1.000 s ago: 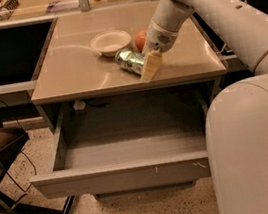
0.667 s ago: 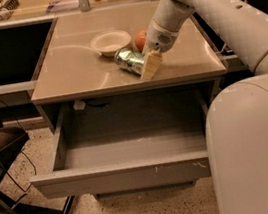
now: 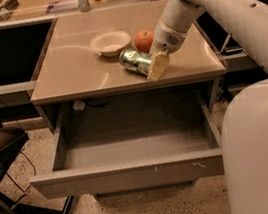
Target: Place green can into top drawer
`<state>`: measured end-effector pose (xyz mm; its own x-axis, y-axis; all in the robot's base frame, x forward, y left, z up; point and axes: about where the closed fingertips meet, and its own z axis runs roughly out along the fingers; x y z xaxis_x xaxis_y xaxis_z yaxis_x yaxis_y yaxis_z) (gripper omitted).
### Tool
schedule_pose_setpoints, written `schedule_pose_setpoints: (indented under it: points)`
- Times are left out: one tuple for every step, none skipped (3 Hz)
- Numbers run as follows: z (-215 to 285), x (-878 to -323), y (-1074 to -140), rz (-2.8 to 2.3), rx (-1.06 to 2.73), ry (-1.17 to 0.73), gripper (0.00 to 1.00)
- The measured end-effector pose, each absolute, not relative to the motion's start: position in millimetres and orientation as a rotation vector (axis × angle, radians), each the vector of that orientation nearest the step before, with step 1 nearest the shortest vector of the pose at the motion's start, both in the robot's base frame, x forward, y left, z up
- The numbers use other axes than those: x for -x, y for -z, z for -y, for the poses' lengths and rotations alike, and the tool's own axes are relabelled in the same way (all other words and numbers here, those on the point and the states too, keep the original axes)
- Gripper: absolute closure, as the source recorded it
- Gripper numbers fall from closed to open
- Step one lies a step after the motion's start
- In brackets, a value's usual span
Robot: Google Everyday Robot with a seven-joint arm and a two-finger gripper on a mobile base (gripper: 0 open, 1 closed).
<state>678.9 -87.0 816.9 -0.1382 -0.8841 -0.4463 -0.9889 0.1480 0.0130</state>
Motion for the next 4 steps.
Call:
schedule_pose_setpoints:
  points:
    - [118,-645,-823,-2.103,1.788,-0.394,1.00]
    - [144,-589,-823,-2.084,1.813,-0.393,1.00]
    - [150,-531,-804,-2.002,1.889,-0.473,1.00]
    - [137,-493,-775,-1.879,1.948,-0.541,1.00]
